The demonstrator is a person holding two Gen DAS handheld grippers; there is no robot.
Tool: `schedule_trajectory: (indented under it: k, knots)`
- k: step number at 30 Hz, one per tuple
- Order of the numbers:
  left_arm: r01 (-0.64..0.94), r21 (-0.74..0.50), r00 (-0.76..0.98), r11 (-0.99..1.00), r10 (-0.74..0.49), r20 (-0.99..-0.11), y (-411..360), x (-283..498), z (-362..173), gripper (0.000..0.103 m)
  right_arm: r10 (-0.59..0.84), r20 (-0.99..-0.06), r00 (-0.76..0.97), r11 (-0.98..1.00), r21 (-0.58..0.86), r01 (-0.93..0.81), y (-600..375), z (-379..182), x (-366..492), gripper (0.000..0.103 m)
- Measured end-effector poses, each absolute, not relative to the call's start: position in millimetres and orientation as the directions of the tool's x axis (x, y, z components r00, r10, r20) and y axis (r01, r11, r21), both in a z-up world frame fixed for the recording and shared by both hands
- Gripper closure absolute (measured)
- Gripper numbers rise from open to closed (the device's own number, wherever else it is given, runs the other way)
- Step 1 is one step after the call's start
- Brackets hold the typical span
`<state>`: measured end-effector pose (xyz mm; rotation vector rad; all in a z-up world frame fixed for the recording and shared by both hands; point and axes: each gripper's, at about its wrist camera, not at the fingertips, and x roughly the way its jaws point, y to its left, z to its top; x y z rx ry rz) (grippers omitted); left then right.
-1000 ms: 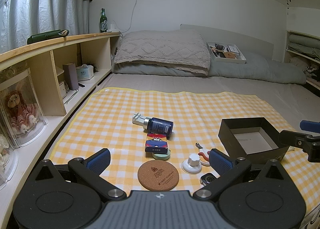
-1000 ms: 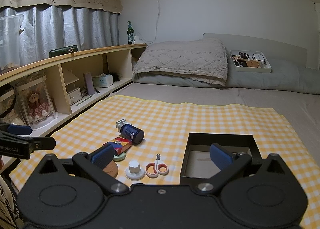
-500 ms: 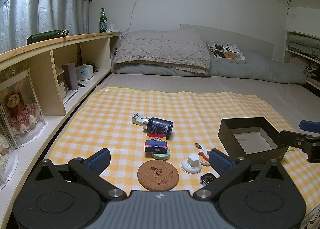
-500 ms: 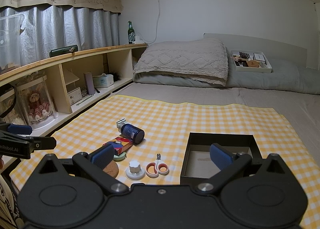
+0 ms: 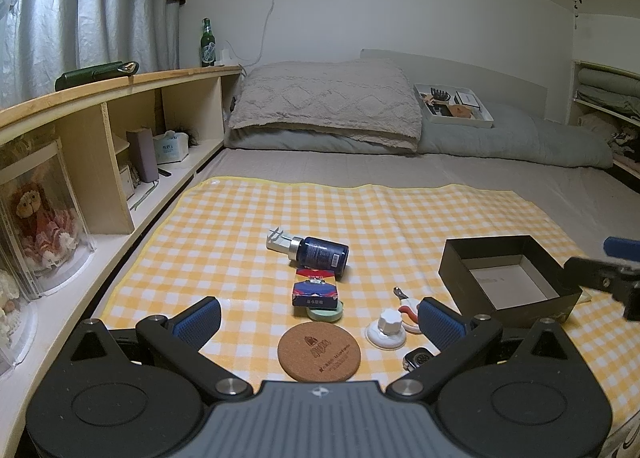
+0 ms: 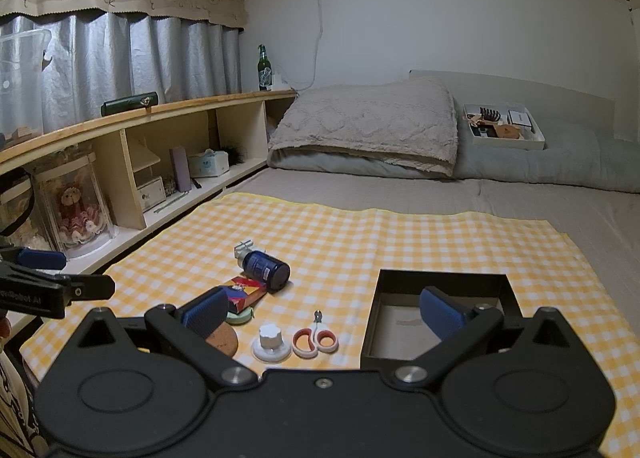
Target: Organize rigid objects
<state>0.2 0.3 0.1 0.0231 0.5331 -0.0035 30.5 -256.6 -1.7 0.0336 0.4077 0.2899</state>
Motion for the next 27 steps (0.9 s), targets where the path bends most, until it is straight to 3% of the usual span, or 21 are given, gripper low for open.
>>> schedule_trajectory:
  k: [9,15,21,27]
  knots:
    - [-0.018,0.025,0.869,1.0,0.028,-0.495,3,3,-5,0.0,0.232,-0.349,0.908,0.972,0.038,-0.233,-286,32,55,0.0]
    - [-0.029,0.022,0.875,0.999,0.036,-0.483,6,4,-3,0.0,0.151,-0.383,0.911,0.985,-0.015,-0.17,-326,39,105,0.0]
    - [-0.05,0.032,0.85,0.998,0.059,-0.524,13,10,-8,0.0,0.044,-0.506,0.861,0.998,-0.016,-0.06,-363,11,163,0.0]
    - [-0.03,0.06,0.792,0.998,0.06,-0.608,21,33,-17,0.0,0.045,-0.67,0.741,0.999,0.05,-0.016,-389,-34,202,0.0]
